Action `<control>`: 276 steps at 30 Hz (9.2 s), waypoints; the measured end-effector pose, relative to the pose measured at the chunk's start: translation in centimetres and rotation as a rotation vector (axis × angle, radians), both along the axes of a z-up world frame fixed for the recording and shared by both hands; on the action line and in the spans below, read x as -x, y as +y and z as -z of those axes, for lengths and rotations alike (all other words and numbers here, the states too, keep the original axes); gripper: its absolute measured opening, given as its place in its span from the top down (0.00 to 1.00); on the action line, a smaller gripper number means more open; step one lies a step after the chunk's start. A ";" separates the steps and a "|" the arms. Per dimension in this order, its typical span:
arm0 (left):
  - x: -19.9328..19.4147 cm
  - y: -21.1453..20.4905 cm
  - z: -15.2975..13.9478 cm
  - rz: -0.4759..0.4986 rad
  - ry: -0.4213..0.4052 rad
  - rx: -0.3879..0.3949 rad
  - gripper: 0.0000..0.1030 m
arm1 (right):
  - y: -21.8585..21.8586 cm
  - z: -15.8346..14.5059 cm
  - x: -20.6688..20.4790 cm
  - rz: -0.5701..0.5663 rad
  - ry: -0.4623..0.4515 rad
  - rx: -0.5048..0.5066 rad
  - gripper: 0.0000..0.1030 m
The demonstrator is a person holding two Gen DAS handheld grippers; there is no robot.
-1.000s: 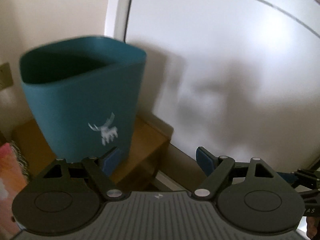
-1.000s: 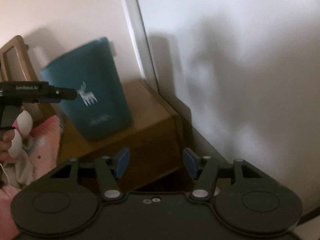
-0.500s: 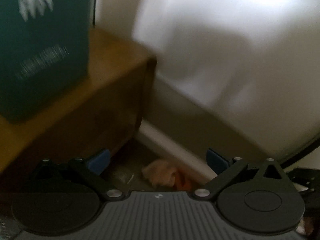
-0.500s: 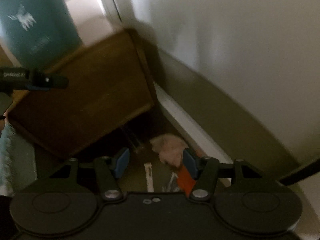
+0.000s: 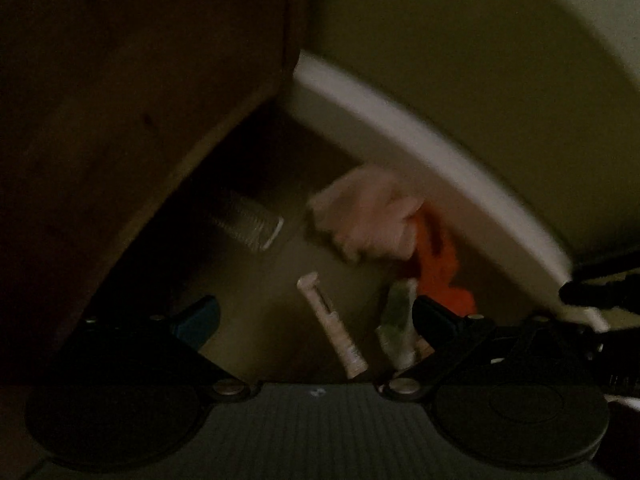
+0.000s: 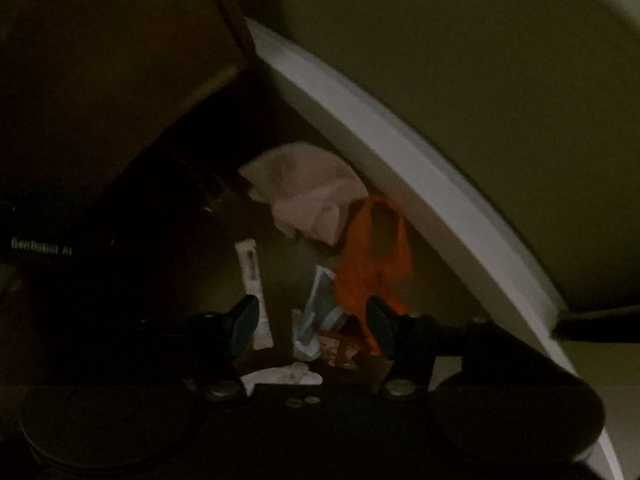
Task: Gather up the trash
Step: 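Lower both tools toward the stick packet and orange bag on the floor, then grasp the white stick packet with the left tool while the right tool grasps the orange plastic bag, then lift the stick packet and orange bag up toward the teal bin, then open the left tool over the bin while the right tool releases the bag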
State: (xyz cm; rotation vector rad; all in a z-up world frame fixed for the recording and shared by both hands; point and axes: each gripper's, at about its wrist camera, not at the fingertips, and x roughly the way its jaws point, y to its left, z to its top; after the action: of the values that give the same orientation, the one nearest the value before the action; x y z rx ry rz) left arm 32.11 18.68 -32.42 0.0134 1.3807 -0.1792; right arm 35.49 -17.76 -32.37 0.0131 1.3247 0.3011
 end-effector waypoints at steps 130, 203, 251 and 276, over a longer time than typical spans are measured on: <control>-1.5 -3.2 22.8 -0.167 0.237 -0.053 0.40 | -6.0 6.2 -0.6 0.136 0.161 -0.073 0.96; 11.0 13.3 -54.6 -0.146 -0.850 0.078 0.83 | 13.1 -60.3 5.1 -0.399 -0.921 -0.234 0.96; -5.5 23.0 -52.1 -0.257 -0.594 -0.171 0.82 | 24.4 -52.1 -5.5 -0.492 -0.655 -0.188 0.95; -5.3 23.0 -52.2 -0.252 -0.482 -0.146 0.32 | 28.0 -54.7 -3.5 -0.501 -0.606 -0.047 0.54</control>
State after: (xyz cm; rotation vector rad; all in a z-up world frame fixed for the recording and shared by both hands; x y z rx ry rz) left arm 37.42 41.67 19.75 0.0033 0.9012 0.1313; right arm 39.01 10.26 22.37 -0.3500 0.7005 0.7000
